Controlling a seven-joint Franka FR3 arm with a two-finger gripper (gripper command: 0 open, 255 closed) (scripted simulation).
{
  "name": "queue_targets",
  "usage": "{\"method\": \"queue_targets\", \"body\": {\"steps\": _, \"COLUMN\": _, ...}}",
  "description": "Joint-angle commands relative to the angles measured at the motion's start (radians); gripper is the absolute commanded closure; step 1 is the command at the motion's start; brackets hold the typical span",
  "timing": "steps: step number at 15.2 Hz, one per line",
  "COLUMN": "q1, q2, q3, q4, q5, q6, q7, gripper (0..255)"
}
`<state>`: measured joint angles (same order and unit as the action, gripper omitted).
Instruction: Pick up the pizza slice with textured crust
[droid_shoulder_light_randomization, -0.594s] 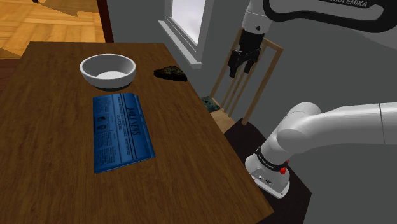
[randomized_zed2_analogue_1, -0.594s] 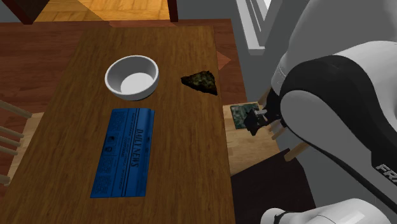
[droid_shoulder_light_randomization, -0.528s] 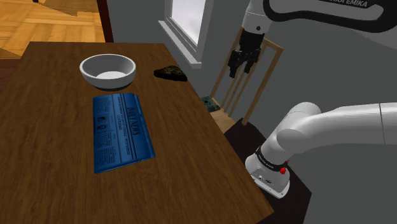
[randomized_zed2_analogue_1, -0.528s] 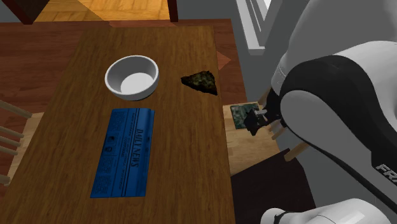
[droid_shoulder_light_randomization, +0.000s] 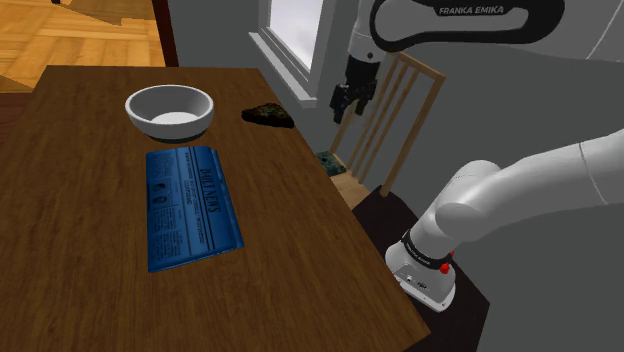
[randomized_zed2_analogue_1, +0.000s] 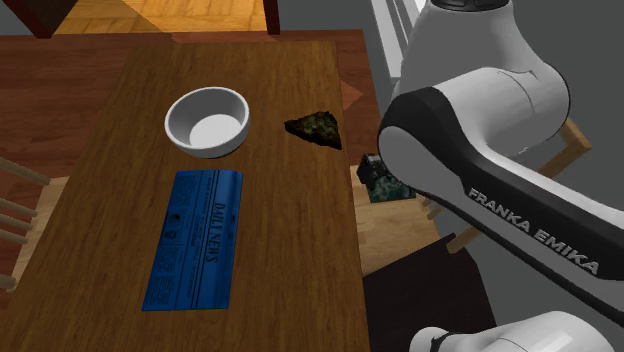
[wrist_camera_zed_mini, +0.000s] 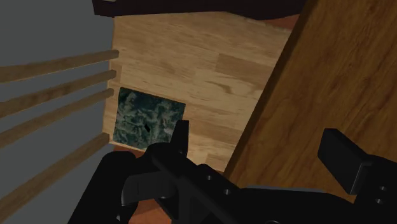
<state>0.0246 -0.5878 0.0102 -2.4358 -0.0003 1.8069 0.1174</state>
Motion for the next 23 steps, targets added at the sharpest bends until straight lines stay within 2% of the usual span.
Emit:
{"method": "queue_targets", "body": {"steps": 1, "q1": -0.001, "q2": 0.084, "q3": -0.006, "q4": 0.026, "q5": -0.011, "q6": 0.074, "q7": -0.023, "gripper": 0}}
{"method": "queue_targets", "body": {"steps": 9, "q1": 0.009, "q2": 0.374, "q3": -0.002, "q4": 0.159, "q5": -0.039, "q6": 0.282, "q7": -0.074, "gripper": 0}}
{"method": "queue_targets", "body": {"steps": 17, "q1": 0.019, "q2": 0.665, "q3": 0.008, "q4": 0.373, "q5": -0.073, "q6": 0.411, "q7": -0.113, "gripper": 0}}
{"method": "queue_targets", "body": {"steps": 18, "q1": 0.020, "q2": 0.688, "q3": 0.008, "q4": 0.393, "q5": -0.076, "q6": 0.418, "q7": -0.115, "gripper": 0}}
{"method": "queue_targets", "body": {"steps": 23, "q1": 0.020, "q2": 0.719, "q3": 0.008, "q4": 0.361, "q5": -0.081, "q6": 0.480, "q7": -0.110, "gripper": 0}}
